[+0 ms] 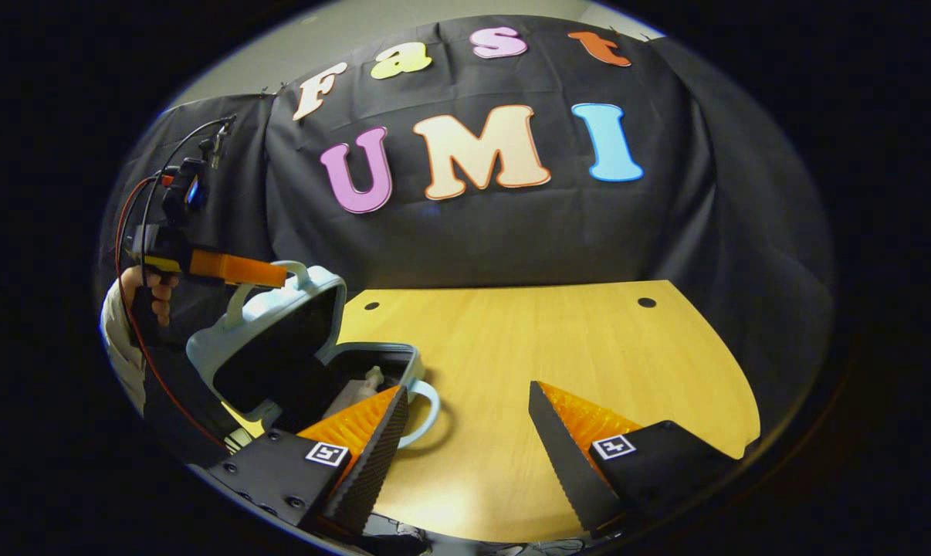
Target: First open the suitcase, pack the skin care products into it, and then close the suitcase.
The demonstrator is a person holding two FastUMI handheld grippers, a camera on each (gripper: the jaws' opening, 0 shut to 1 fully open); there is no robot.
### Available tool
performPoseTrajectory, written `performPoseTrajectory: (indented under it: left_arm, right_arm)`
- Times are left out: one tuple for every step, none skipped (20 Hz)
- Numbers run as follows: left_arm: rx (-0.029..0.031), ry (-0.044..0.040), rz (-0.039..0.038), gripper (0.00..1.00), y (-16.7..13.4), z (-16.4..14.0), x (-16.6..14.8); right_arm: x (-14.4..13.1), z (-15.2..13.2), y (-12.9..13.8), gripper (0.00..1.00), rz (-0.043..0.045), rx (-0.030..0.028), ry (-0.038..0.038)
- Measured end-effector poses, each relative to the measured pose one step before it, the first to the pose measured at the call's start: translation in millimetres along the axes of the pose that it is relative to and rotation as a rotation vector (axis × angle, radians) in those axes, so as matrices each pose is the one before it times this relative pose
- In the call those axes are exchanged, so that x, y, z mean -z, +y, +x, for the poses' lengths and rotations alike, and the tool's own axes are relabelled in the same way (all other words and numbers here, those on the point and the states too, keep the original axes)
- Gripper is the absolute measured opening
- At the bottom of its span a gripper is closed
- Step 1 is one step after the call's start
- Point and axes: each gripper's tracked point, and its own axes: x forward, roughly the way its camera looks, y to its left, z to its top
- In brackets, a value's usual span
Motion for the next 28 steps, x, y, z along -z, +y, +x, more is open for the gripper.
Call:
performPoseTrajectory:
  left_arm:
    - [0.01437,0.02135,-0.00144,0.00,-8.98,9.60,9.98]
    - [0.00825,0.02096,0.00289,0.00,-8.34,10.45,8.15]
    - [0.01094,0.02528,0.00160,0.00,-6.51,9.86,8.93]
    - [0.01169,0.02428,-0.00448,0.00,-5.36,7.85,10.54]
    - [0.01083,0.02981,-0.00399,0.00,-5.55,8.26,11.53]
    - [0.00685,0.02302,0.00056,0.00,-4.83,6.49,10.72]
    - [0.00516,0.01772,0.00463,0.00,-3.64,5.33,7.34]
    - [-0.00010,0.02004,0.00429,0.00,-2.51,8.92,8.13]
    - [0.00032,0.01470,0.00342,0.00,-1.89,9.27,4.75]
    - [-0.00371,0.01739,0.00129,0.00,-1.99,7.81,6.49]
    - [-0.00202,0.01590,0.00283,0.00,-2.37,7.42,6.16]
    - [-0.00574,0.01749,0.00489,0.00,-0.82,6.34,7.10]
    - [-0.00616,0.01996,0.00831,0.00,-0.80,5.85,6.08]
    - [-0.00356,0.00910,0.00373,0.00,-2.45,5.87,5.21]
    - [-0.00599,0.01251,0.00259,0.00,0.07,4.00,5.75]
    - [-0.00605,0.00912,0.00243,0.00,0.70,6.55,2.97]
    - [-0.00965,0.00576,0.00233,0.00,1.22,4.12,2.15]
    - [-0.00932,0.00325,0.00370,0.00,-1.10,3.55,3.61]
    - [-0.00683,-0.00067,0.00089,0.00,-3.15,2.97,3.20]
    - [-0.02191,-0.00301,-0.00123,0.04,-0.79,2.77,2.42]
    - [-0.02724,-0.01699,0.00153,0.08,1.20,0.45,-3.87]
    - [-0.02494,-0.05048,0.00684,0.27,2.89,-1.47,-9.89]
    - [-0.02361,-0.06716,0.01938,0.47,0.78,-6.09,-14.95]
    - [-0.02462,-0.07042,0.02065,0.66,-3.50,-7.95,-15.99]
    - [-0.02260,-0.07428,0.01879,0.86,-2.98,-6.67,-18.08]
    - [-0.02199,-0.08677,0.00804,0.95,-0.43,-6.32,-22.72]
    - [-0.02326,-0.09555,0.00124,0.98,-0.69,-10.03,-26.18]
    - [-0.02109,-0.10125,-0.00598,0.99,0.01,-7.19,-26.58]
  right_arm:
    - [1.21,-2.19,-8.11,0.98,0.00422,0.01289,0.00075]
    - [0.39,-2.96,-8.56,0.94,0.00183,0.01372,0.00122]
    - [2.34,-3.00,-7.54,0.98,0.00060,0.01202,0.00286]
    - [1.36,-2.33,-7.73,0.98,0.00171,0.01100,0.00234]
    - [2.04,-1.56,-6.41,0.98,0.00340,0.00999,0.00415]
    - [1.62,-2.62,-5.52,0.98,0.00277,0.00951,0.00348]
    - [1.99,-1.77,-4.40,0.98,0.00129,0.00804,0.00324]
    - [1.42,-2.20,-4.31,0.98,-0.00064,0.00640,0.00270]
    - [1.80,-1.97,-2.48,0.98,-0.00165,0.00411,0.00307]
    - [1.87,-1.60,-3.01,0.94,-0.00264,0.00377,0.00306]
    - [1.95,-1.39,-3.31,0.94,-0.00326,0.00353,0.00348]
    - [0.22,-0.24,-3.16,0.98,-0.00193,0.00185,0.00289]
    - [1.16,-0.95,-3.18,0.98,-0.00203,0.00260,0.00159]
    - [0.66,-1.14,-3.52,0.98,-0.00152,0.00329,0.00253]
    - [0.61,-1.26,-3.75,0.98,-0.00010,0.00424,0.00136]
    - [0.84,-1.16,-4.57,0.98,0.00198,0.00379,0.00148]
    - [1.58,-1.14,-4.74,0.98,0.00201,0.00521,0.00277]
    - [0.15,0.81,-3.47,0.98,0.00297,0.00411,0.00308]
    - [-0.49,0.42,-3.32,0.98,0.00297,0.00267,0.00122]
    - [-1.32,0.41,-2.03,0.94,0.00296,0.00111,-0.00151]
    - [-1.48,-0.13,-0.83,0.98,0.00160,-0.00043,-0.00412]
    - [-2.27,0.43,0.34,0.98,0.00008,-0.00208,-0.00385]
    - [-2.69,0.34,0.78,0.98,-0.00252,-0.00286,-0.00680]
    - [-4.90,0.77,1.49,0.98,-0.00096,-0.00380,-0.00857]
    - [-5.53,1.32,1.96,0.98,0.00198,-0.00552,-0.01357]
    - [-8.74,0.49,2.13,0.99,0.00413,-0.00544,-0.01980]
    - [-10.30,0.90,2.76,0.99,0.00477,-0.00430,-0.02710]
    - [-13.60,-0.05,2.39,0.94,0.00395,0.00073,-0.03598]
